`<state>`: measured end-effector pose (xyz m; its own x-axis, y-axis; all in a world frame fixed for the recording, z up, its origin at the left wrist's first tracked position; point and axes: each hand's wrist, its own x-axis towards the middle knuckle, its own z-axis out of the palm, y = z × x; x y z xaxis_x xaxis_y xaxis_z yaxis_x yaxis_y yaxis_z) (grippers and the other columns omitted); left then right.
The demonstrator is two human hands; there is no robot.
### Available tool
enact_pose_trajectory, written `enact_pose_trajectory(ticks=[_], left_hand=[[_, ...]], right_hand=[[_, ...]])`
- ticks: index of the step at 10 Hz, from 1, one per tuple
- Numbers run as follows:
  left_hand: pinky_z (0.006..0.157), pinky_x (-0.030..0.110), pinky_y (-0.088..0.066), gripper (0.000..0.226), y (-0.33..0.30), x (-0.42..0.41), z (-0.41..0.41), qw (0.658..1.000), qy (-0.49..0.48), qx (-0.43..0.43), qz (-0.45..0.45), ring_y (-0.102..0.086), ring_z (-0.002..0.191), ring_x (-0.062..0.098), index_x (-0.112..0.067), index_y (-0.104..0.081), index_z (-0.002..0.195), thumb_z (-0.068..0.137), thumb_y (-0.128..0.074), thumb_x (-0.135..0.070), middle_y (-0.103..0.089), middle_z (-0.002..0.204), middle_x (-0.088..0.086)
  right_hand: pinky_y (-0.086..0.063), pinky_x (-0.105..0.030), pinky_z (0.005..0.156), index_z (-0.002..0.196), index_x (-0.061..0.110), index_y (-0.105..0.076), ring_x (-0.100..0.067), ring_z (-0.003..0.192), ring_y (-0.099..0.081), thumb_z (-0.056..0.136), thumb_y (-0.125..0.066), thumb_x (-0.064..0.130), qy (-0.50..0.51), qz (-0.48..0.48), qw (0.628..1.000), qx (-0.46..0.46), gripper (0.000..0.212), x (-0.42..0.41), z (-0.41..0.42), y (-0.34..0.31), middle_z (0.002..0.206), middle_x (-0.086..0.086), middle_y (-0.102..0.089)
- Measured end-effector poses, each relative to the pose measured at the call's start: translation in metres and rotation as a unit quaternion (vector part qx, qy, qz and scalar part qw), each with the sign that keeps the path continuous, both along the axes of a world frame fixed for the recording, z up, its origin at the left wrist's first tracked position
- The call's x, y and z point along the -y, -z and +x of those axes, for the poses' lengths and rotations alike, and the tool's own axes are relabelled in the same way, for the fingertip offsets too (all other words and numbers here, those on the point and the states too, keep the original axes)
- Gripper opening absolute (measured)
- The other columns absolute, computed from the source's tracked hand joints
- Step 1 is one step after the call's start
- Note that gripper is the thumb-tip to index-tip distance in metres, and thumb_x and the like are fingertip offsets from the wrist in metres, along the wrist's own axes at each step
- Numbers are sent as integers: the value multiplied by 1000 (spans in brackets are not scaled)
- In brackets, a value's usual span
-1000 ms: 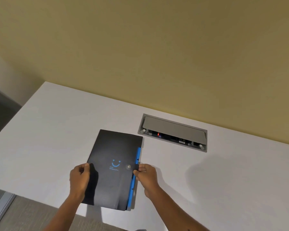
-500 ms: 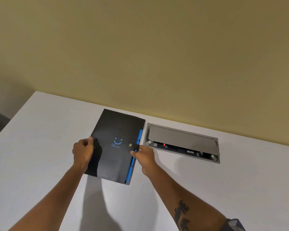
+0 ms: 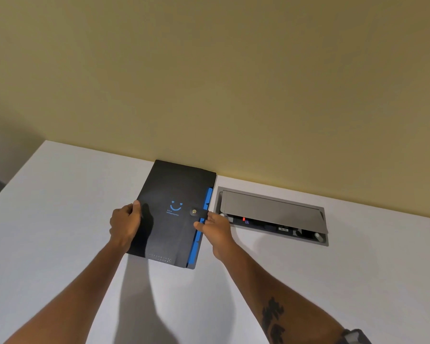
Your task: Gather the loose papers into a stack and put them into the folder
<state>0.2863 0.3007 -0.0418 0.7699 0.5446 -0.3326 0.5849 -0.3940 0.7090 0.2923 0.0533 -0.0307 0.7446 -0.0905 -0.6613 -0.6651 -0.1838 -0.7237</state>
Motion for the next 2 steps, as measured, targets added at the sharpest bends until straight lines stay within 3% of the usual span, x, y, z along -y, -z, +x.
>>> enact_pose_trajectory(ticks=[1,2], left_hand=[[96,61,-55,56,-6,0,-1,1000,12,-10,12,-64,92,45,-5,-66,85,107,-36,-47,-69,91,21],[99,64,-53,55,-3,3,-10,999,6,-8,38,-65,100,48,1,-66,99,106,-36,-44,-71,102,26]], right_hand=[[-51,-32,90,135,14,-67,-25,116,-66,92,-82,13,-12,-3,1000,-1,46,5,-2,-5,123,-2,-69],[-51,-40,108,153,14,-51,-29,141,-56,94,-80,16,-13,2,1000,-23,66,9,-14,-7,152,-5,-58]])
